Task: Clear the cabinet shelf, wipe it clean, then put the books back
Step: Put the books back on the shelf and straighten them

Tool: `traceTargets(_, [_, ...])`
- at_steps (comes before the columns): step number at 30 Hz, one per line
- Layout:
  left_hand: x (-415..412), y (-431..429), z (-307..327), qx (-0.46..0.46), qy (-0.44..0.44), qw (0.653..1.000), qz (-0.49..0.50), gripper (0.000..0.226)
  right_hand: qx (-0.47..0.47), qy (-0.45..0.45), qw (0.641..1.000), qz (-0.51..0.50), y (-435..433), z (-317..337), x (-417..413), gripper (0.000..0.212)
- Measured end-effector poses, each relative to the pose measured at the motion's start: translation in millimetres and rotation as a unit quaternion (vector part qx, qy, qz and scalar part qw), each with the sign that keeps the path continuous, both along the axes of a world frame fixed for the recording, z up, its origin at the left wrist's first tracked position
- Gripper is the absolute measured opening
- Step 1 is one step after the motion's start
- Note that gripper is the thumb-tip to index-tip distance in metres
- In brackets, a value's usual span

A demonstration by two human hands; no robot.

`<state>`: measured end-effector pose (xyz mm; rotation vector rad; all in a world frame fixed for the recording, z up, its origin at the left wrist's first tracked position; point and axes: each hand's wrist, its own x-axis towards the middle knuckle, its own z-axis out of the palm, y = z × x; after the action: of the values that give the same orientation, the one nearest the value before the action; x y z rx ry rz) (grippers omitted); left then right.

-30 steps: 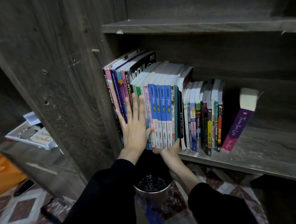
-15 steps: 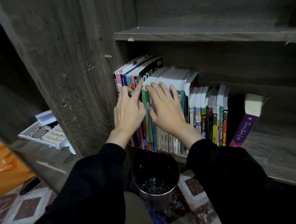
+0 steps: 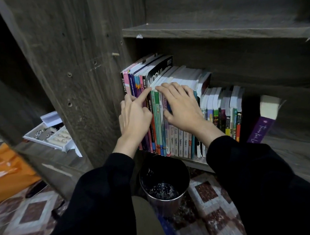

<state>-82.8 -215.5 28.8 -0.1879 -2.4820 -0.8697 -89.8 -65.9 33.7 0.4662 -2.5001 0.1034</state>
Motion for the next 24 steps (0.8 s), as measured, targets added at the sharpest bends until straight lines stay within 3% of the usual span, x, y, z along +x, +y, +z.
traceTargets(6, [24, -11, -13, 0.059, 0.029, 0.998, -0.024, 0.059, -0.006, 0.007, 1.000, -0.001, -2, -2, -1, 0.062])
traceTargets(10, [22, -1, -18, 0.087, -0.005, 0.990, -0.107, 0.059, -0.006, 0.003, 1.000, 0.000, -3, -2, 0, 0.062])
traceTargets(13, [14, 8, -13, 0.109, -0.001, 0.988, -0.106, 0.058, -0.001, 0.005, 1.000, -0.003, -2, -2, -1, 0.061])
traceTargets(24, [8, 8, 12, 0.006, -0.006, 0.996, -0.084, 0.053, 0.010, -0.001, 1.000, -0.002, -3, -1, 0, 0.063])
